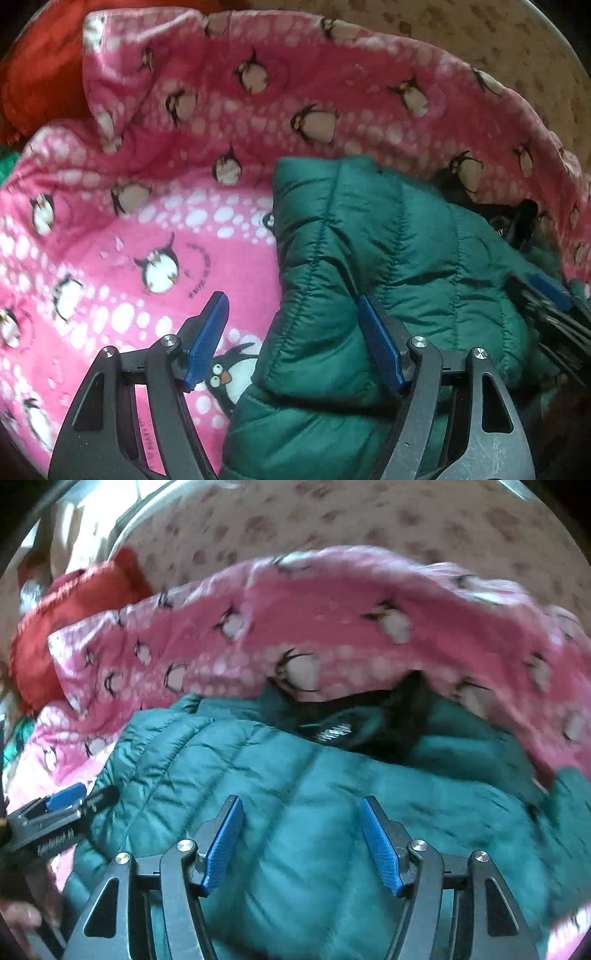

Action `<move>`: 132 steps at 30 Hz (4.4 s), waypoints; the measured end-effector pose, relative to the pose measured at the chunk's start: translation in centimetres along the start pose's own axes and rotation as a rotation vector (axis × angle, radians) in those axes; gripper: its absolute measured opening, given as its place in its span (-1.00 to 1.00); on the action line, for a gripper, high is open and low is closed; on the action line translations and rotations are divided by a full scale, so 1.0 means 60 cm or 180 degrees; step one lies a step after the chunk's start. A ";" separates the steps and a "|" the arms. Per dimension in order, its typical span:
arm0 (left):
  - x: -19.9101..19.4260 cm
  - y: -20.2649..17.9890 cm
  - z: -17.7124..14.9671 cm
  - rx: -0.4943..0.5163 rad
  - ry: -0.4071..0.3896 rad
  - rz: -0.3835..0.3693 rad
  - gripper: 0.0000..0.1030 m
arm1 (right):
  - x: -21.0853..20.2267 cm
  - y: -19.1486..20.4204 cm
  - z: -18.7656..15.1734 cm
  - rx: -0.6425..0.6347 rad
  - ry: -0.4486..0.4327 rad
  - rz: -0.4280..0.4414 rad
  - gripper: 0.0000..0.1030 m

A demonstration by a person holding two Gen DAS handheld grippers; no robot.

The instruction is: Fold large clothes

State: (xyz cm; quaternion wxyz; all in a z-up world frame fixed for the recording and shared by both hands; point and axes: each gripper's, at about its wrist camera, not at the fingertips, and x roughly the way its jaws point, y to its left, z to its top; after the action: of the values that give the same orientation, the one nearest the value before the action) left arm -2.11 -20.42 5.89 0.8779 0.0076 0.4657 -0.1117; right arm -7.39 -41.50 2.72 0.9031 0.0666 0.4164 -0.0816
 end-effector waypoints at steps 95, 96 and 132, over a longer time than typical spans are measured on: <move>-0.167 -0.116 -0.113 0.0641 -0.0206 -0.0292 0.69 | -0.239 -0.146 -0.140 0.0621 0.0055 -0.0350 0.27; -0.169 -0.116 -0.115 0.0639 -0.0208 -0.0293 0.69 | -0.242 -0.147 -0.143 0.0632 0.0057 -0.0354 0.29; -0.172 -0.157 -0.146 0.0488 0.0063 -0.0725 0.69 | -0.356 -0.435 -0.232 0.1495 -0.0160 -0.1064 0.48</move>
State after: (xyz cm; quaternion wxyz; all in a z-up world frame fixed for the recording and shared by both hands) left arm -16.74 -26.61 10.22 0.8517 0.0228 0.4623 -0.2458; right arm -36.68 -62.45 8.71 0.8470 0.2024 0.3688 -0.3251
